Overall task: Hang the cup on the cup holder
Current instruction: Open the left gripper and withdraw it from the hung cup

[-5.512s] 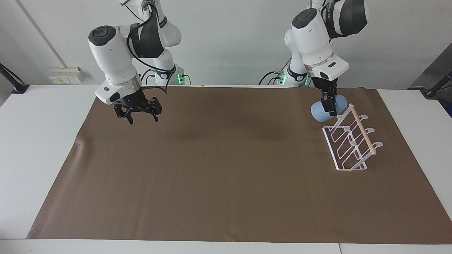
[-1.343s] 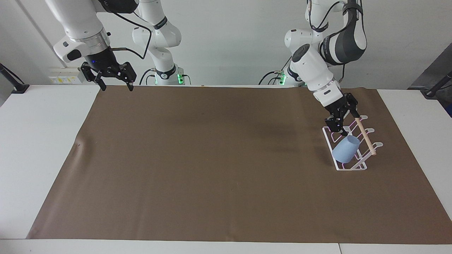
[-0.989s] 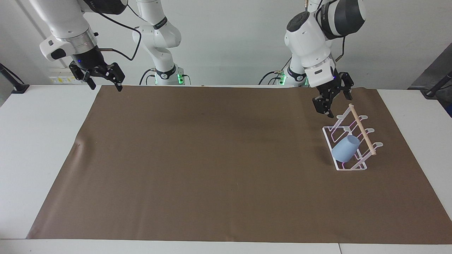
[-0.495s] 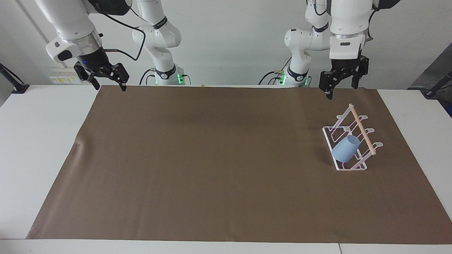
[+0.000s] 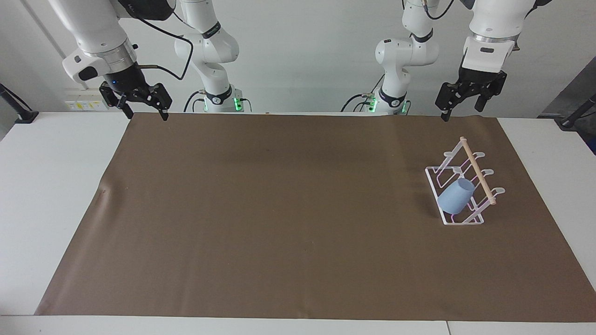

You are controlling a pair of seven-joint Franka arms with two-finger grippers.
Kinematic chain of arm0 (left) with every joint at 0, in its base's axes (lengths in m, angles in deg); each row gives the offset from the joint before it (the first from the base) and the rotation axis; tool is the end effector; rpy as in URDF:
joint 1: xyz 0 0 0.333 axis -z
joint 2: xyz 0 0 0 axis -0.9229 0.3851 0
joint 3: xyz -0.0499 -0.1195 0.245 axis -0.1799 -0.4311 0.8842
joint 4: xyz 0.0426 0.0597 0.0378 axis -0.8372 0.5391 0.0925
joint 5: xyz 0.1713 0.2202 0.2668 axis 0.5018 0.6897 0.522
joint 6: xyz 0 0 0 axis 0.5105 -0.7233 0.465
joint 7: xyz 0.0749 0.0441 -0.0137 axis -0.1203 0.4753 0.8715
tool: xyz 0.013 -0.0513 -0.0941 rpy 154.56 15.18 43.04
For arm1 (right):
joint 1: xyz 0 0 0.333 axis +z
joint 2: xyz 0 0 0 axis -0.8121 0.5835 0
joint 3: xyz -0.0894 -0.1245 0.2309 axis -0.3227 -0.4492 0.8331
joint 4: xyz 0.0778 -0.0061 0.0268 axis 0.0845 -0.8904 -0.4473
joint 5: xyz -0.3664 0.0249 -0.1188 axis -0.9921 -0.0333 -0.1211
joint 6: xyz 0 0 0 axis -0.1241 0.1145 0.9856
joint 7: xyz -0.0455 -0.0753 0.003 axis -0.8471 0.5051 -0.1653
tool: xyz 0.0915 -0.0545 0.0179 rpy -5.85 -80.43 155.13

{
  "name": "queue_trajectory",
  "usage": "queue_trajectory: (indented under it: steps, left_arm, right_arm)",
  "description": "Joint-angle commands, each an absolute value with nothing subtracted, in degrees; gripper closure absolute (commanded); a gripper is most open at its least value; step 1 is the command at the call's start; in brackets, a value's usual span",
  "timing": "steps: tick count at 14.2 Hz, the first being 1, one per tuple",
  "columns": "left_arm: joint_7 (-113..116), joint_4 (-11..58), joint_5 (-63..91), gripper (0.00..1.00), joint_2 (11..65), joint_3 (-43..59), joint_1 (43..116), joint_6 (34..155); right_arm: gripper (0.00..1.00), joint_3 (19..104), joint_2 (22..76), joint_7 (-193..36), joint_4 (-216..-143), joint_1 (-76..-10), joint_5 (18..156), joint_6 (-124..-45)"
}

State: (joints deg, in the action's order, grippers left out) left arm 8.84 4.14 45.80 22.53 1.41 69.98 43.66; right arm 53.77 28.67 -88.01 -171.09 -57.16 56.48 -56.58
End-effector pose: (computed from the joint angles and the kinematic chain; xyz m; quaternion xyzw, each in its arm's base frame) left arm 0.5069 -0.1051 0.6310 -0.9935 -0.0908 -0.0425 0.0546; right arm 0.5212 -0.0278 0.5915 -0.9994 0.0353 0.0057 0.0009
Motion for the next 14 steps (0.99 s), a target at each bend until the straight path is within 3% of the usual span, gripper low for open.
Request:
queue_trajectory:
  steps: [1, 14]
  left_arm:
    - [7.49, 3.80, 44.36, 0.00, 21.26, 1.23, 69.99, 39.84]
    - [7.49, 3.45, 40.23, 0.00, 21.17, 1.14, 69.90, 38.79]
  right_arm:
    - [0.00, 54.50, 26.99, -89.92, -173.22, -57.03, 54.65, -57.87]
    - [0.00, 54.68, 26.63, -89.75, -174.10, -57.20, 54.65, -58.14]
